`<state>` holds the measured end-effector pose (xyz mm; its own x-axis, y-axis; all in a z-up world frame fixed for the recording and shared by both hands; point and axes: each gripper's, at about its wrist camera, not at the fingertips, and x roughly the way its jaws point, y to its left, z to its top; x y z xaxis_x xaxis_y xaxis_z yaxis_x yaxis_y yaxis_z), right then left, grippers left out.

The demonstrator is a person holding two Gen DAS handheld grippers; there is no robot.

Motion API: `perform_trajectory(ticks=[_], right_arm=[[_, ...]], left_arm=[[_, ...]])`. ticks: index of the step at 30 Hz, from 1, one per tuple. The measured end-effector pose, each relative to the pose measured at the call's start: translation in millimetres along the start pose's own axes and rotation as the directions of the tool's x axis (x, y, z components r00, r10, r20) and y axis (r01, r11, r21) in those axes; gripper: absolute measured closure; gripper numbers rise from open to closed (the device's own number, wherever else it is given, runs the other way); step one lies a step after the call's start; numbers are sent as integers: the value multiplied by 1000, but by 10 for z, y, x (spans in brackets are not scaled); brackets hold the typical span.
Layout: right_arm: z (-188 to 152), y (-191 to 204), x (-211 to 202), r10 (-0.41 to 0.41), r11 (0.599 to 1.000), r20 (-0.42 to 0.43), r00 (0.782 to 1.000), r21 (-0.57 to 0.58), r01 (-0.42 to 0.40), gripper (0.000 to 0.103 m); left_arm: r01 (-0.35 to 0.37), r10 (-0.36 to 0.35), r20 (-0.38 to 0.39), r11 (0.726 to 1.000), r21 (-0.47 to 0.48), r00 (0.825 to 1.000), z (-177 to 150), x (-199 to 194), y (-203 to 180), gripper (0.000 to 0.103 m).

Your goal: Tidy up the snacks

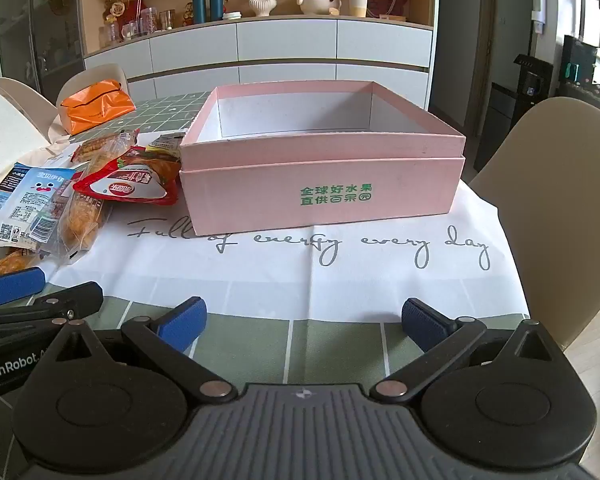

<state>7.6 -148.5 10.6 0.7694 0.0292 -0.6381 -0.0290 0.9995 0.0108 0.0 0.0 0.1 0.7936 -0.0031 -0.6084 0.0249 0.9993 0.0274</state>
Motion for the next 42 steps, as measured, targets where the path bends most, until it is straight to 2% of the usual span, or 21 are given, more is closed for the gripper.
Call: perform_trajectory(ticks=[42], right_arm=[[-3, -2, -3, 0, 1000, 0, 1000, 0, 0, 0]], left_arm=[[4, -4, 2, 1000, -6, 1000, 0, -1, 3, 37]])
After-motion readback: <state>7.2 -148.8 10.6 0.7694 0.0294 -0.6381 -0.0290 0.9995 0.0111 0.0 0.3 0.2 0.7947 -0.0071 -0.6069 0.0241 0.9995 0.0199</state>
